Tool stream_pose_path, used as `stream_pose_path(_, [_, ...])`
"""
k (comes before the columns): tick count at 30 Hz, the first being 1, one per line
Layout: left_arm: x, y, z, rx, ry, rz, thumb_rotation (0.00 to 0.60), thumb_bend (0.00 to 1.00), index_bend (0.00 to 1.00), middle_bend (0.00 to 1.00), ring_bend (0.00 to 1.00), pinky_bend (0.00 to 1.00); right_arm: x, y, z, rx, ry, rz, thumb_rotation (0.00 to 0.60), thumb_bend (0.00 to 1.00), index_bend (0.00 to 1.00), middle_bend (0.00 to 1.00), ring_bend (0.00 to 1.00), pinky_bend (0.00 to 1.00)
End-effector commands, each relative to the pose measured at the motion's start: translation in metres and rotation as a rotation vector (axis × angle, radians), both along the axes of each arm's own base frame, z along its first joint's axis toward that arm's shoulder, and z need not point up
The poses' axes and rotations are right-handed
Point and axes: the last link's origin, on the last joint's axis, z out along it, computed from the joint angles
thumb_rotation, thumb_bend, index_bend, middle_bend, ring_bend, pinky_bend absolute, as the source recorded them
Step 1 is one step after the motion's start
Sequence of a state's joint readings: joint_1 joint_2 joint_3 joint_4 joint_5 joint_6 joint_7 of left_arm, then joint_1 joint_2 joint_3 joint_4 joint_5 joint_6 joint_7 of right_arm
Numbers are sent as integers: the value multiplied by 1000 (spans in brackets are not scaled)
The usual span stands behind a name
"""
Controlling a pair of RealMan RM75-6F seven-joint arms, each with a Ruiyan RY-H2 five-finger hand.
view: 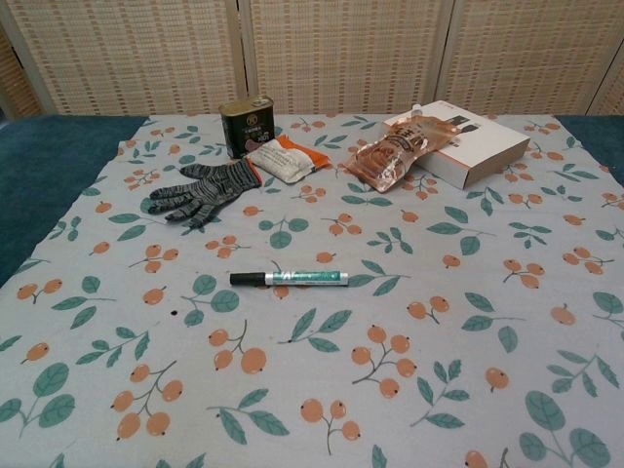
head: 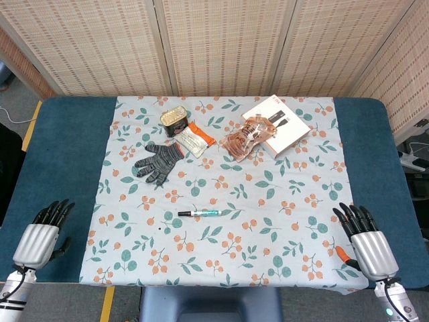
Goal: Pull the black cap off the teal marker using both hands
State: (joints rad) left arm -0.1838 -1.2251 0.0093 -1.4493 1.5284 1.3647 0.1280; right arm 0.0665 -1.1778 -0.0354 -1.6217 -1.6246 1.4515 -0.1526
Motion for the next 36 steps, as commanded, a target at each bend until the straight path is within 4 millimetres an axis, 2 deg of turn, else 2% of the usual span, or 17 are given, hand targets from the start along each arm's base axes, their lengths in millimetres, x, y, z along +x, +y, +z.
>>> stream_pose_path(1, [0,-1,-1,-1,2,2,600,396,0,0,0,145,-1,-1,1,-3,3,-4,600,189,0,0,0,0])
stream_pose_path(7, [7,-3,-3,-10,-4,-25,600,396,0,0,0,147,3,-3,-4,-20,-28,12,600,189,0,0,0,0])
stream_pose_path(10, [9,-3,-2,-10,-18,-36,600,395,0,0,0,147,19,-18,-23,0,-68,35,600,189,12,1,0,0])
stream_pose_path(14, [9,0,-1,-23,-33,-32,600,396,0,0,0,147,71,-53,-63,80,-82,139,600,189,162,114,0,0])
stream_pose_path(18, [11,1,-4,-49,-45,-39,600,392,0,0,0,148,137,-91,-125,185,-62,244,600,192,237,199,0,0])
stream_pose_path(22, [12,1,-4,-59,-46,-49,600,388,0,0,0,148,184,-118,-183,237,-37,280,600,195,277,230,0,0])
stream_pose_path(25, [10,-1,-1,-51,-50,-42,600,389,0,0,0,148,205,-129,-213,231,-24,291,600,201,302,268,2,0])
stream_pose_path(31, [7,-4,5,-36,-56,-27,600,381,0,0,0,149,224,-139,-249,234,17,292,600,240,414,323,27,0])
stream_pose_path(36, [6,-6,10,-25,-61,-25,600,382,0,0,0,149,230,-144,-266,240,62,287,600,241,421,326,37,0])
